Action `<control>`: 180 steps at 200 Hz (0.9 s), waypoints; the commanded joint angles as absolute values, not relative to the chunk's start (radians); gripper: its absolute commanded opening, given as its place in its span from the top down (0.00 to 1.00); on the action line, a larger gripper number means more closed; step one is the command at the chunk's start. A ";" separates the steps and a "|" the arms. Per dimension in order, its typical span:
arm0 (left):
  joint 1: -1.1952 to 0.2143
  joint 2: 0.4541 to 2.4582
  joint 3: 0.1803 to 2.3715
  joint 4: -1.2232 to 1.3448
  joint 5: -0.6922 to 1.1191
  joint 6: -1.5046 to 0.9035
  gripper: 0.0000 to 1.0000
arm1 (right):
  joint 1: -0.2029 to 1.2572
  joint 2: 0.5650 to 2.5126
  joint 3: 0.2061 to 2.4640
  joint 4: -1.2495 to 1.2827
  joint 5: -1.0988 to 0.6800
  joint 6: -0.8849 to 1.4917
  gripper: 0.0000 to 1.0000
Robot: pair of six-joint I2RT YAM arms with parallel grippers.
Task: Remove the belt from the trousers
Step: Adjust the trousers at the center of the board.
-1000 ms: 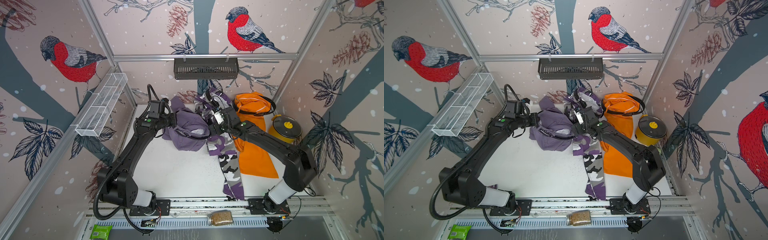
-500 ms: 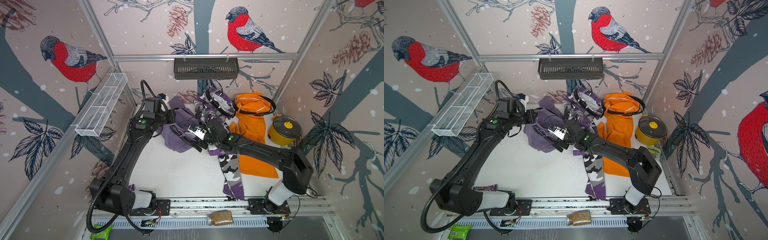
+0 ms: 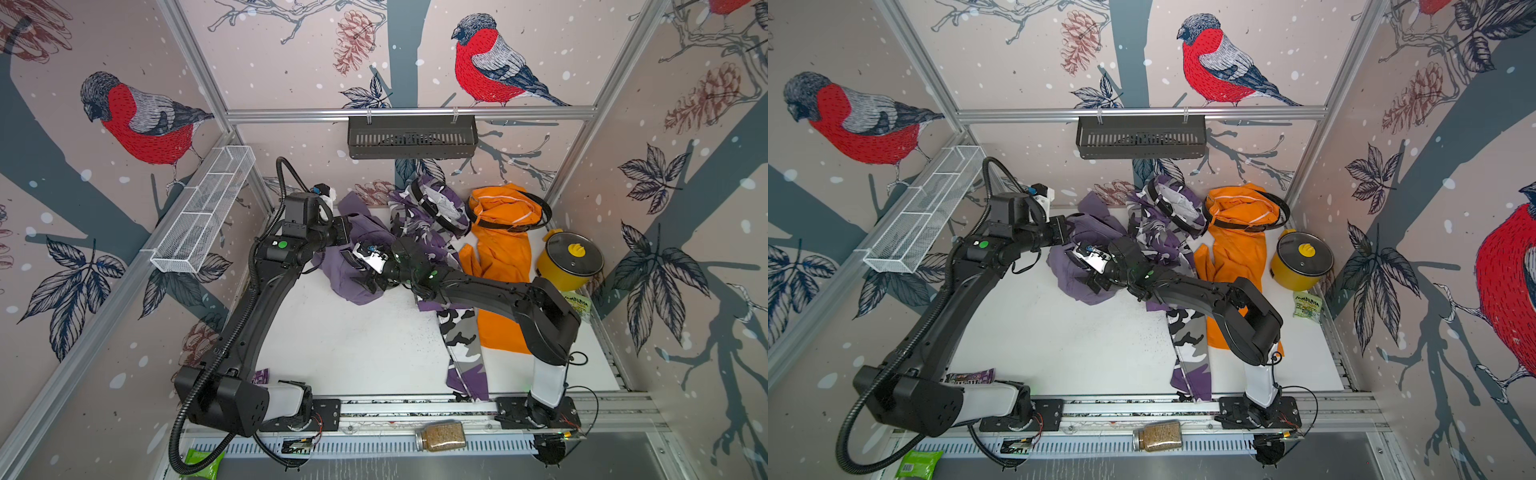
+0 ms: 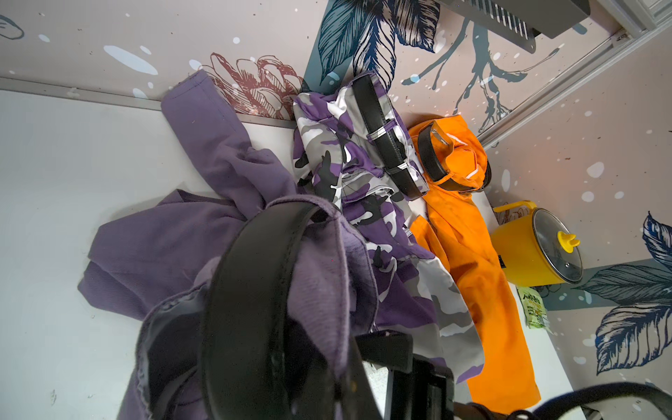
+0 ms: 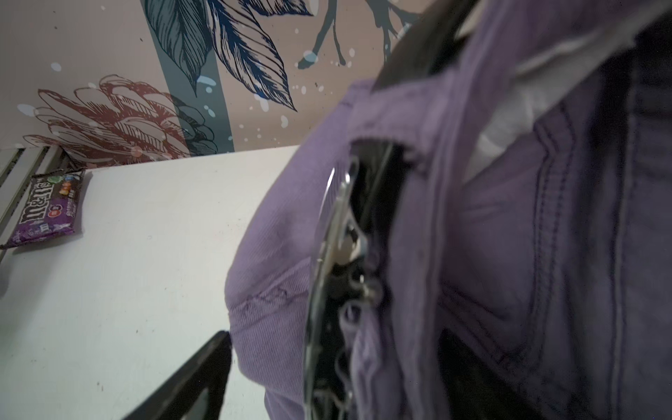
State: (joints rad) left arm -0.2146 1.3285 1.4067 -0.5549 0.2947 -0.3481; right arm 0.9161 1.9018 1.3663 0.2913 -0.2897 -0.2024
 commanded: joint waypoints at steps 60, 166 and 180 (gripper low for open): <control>-0.210 1.274 1.412 -0.409 0.255 -0.362 0.16 | 0.802 1.816 1.521 0.071 -0.440 -0.158 0.99; -0.192 0.961 0.746 0.038 0.297 -0.311 0.00 | 0.651 1.901 2.144 -0.351 -0.596 -0.129 1.00; -0.194 0.955 0.683 0.086 0.279 -0.328 0.00 | 0.649 1.915 2.218 -0.383 -0.600 -0.125 1.00</control>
State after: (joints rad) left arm -0.1925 0.9794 0.7750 -0.1730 0.2440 -0.3042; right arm 0.6479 1.9007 2.1128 -0.3660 -0.5514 -0.1329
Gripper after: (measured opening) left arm 0.997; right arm 0.231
